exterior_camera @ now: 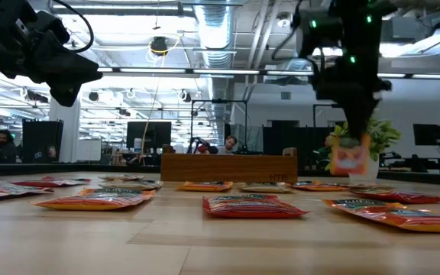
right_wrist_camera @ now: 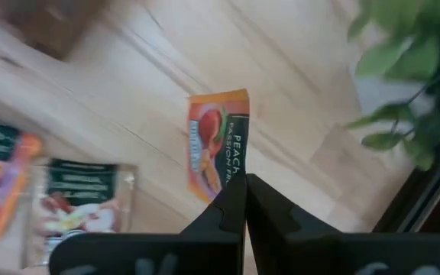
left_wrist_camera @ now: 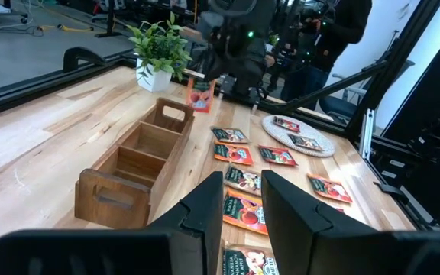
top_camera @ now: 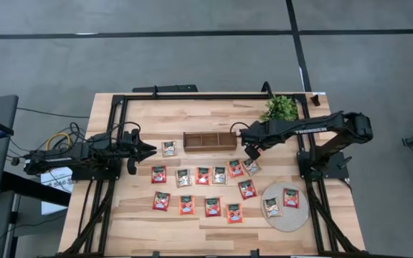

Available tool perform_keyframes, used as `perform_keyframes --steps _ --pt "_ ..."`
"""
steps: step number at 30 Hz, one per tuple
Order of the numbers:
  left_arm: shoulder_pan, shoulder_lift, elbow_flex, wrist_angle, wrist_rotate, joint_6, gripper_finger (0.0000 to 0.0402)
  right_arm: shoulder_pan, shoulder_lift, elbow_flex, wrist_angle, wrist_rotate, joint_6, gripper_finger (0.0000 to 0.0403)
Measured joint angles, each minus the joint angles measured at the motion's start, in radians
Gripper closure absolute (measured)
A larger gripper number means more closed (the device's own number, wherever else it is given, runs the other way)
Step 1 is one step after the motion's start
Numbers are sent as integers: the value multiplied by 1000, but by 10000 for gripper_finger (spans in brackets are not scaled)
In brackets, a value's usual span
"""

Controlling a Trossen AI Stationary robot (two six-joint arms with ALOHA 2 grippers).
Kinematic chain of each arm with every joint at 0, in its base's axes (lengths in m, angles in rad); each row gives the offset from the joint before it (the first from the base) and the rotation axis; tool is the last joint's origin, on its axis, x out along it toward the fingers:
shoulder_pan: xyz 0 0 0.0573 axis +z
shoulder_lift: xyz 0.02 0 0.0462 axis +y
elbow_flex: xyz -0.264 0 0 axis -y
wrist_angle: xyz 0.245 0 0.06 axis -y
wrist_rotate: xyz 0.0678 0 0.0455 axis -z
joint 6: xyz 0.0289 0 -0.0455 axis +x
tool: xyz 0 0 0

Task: Pick & Place Tea
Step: Put the orange tea bag into the right section of the wooden organizer

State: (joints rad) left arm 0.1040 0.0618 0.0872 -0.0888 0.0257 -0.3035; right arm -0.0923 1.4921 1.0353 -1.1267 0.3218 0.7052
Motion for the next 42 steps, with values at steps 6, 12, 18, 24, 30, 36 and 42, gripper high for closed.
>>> perform_keyframes --steps 6,12,18,24,30,36,42 --pt "0 0 0 0 0 0 318 31 -1 144 -42 25 -137 403" --pt "0 0 0 0 0 0 318 33 -2 279 -55 25 -317 403" --pt "0 0 0 0 0 0 318 33 1 341 26 24 -555 403" --pt "0 0 0 0 0 0 318 30 1 342 132 22 -760 403" --pt "0 0 0 0 0 0 318 8 2 327 205 21 -919 403" --pt "0 0 0 0 0 -1 318 -17 68 314 197 18 -953 403" --pt "0 0 0 3 4 -4 318 -20 193 316 229 44 -1020 403"
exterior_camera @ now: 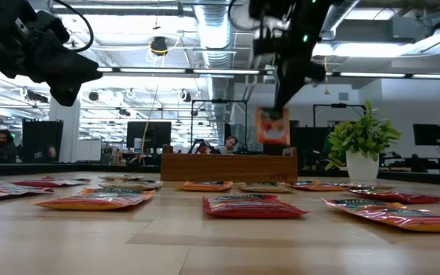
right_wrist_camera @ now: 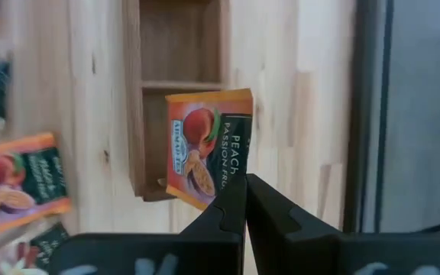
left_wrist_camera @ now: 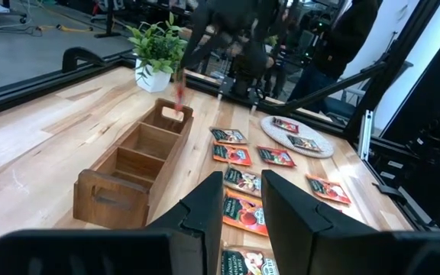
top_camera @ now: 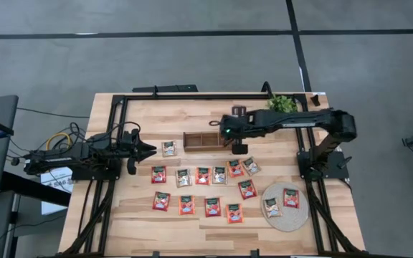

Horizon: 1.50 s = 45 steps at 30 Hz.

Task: Pick & Place Tea
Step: Put the orange tea bag into the right section of the wooden organizer

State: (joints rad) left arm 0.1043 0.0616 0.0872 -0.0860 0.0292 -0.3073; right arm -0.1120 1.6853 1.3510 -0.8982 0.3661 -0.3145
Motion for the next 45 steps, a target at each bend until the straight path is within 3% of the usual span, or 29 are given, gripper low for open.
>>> perform_keyframes --steps 16,34,45 --pt "0 0 0 5 0 2 318 -1 55 2 58 56 -35 403" --pt "0 0 0 5 0 3 318 -35 55 2 65 25 -27 403" --pt "0 0 0 5 0 3 318 -35 170 2 78 29 -26 403"
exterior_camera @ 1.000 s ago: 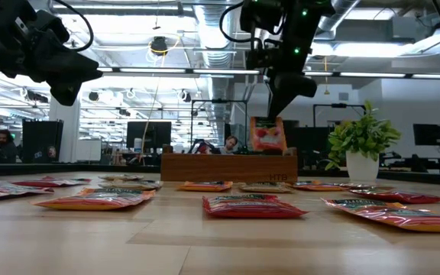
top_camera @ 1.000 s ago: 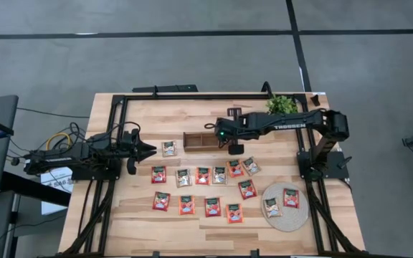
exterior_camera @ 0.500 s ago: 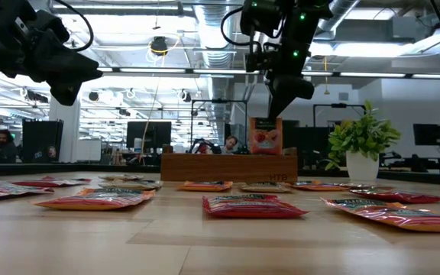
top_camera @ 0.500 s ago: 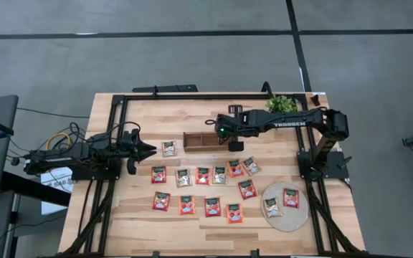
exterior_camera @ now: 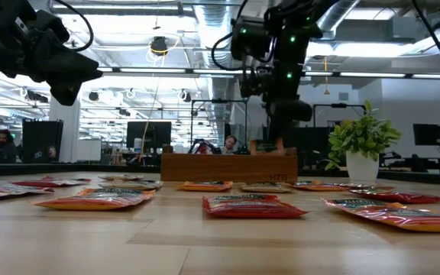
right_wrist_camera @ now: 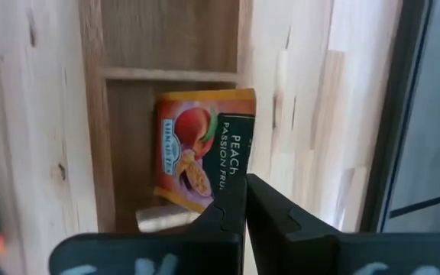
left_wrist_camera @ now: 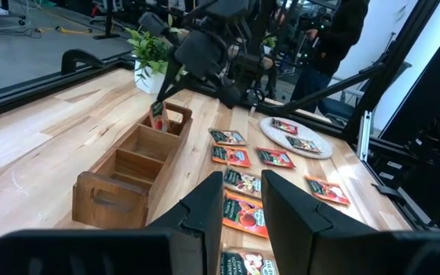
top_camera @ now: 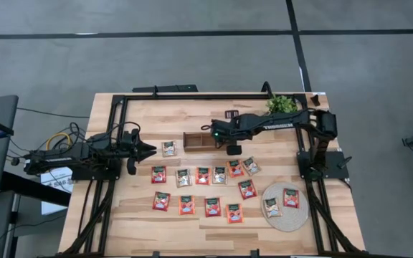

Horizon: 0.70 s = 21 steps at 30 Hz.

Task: Pick & Place Tea
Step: Put the orange tea bag into the right section of the wooden organizer

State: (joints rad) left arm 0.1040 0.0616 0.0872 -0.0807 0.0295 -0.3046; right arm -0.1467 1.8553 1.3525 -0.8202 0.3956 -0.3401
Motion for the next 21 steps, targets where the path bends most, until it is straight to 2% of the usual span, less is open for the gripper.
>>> perform_keyframes --steps 16,21 --pt "0 0 0 0 0 0 318 -3 -2 0 -12 0 0 401" --pt "0 0 0 0 0 0 318 -7 -2 0 -11 -3 0 376"
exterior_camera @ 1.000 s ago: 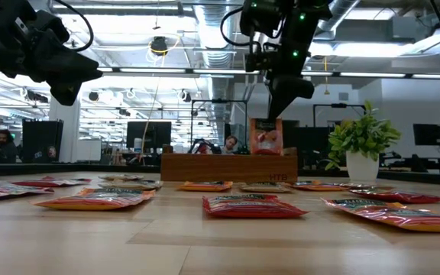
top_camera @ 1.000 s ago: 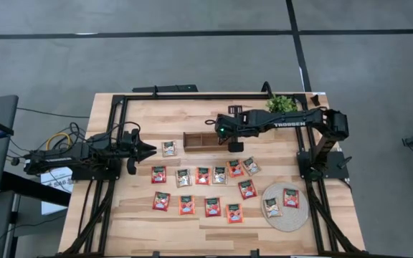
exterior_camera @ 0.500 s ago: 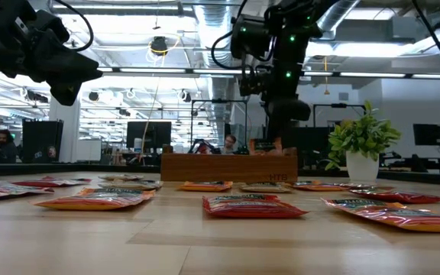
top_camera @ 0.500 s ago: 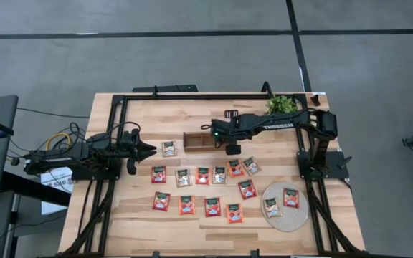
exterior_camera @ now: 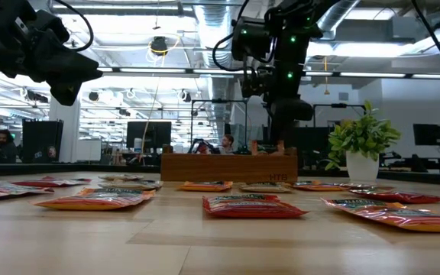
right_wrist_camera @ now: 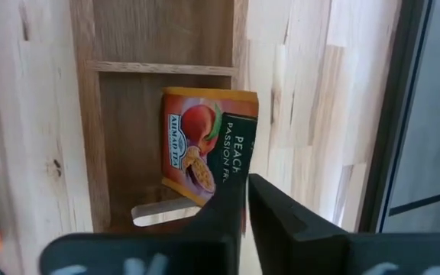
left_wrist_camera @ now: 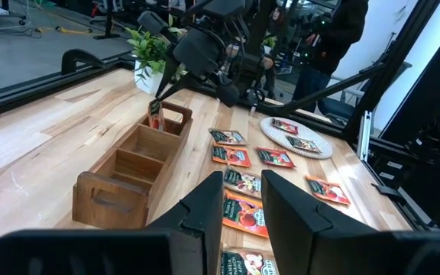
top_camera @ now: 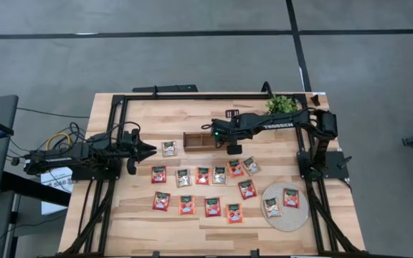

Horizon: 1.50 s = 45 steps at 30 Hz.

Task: Pick & Place Tea
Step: Put the orange tea bag into the right section of the wooden organizer

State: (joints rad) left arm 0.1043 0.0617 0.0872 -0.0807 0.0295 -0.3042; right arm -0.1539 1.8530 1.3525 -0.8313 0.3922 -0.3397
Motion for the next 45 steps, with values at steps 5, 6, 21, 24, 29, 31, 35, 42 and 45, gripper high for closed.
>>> perform_keyframes --steps 5,6,21,24,29,31,35,42,45 --pt "0 0 0 0 0 0 318 -4 0 0 2 1 0 327" --pt "0 0 0 0 0 0 318 -5 0 0 2 4 0 319" --pt "0 0 0 0 0 0 318 59 0 206 -431 4 119 290" --pt "0 0 0 0 0 0 318 83 -16 203 -537 -264 148 290" --pt "0 0 0 0 0 0 318 148 -75 79 -411 -428 178 292" --pt "0 0 0 0 0 0 318 170 -100 15 -326 -389 199 295" --pt "0 0 0 0 0 0 318 187 -144 -109 -165 -348 255 301" --pt "0 0 0 0 0 -1 318 187 -153 -270 -46 -340 323 301" --pt "0 0 0 0 0 -1 318 187 -151 -321 27 -340 342 302"
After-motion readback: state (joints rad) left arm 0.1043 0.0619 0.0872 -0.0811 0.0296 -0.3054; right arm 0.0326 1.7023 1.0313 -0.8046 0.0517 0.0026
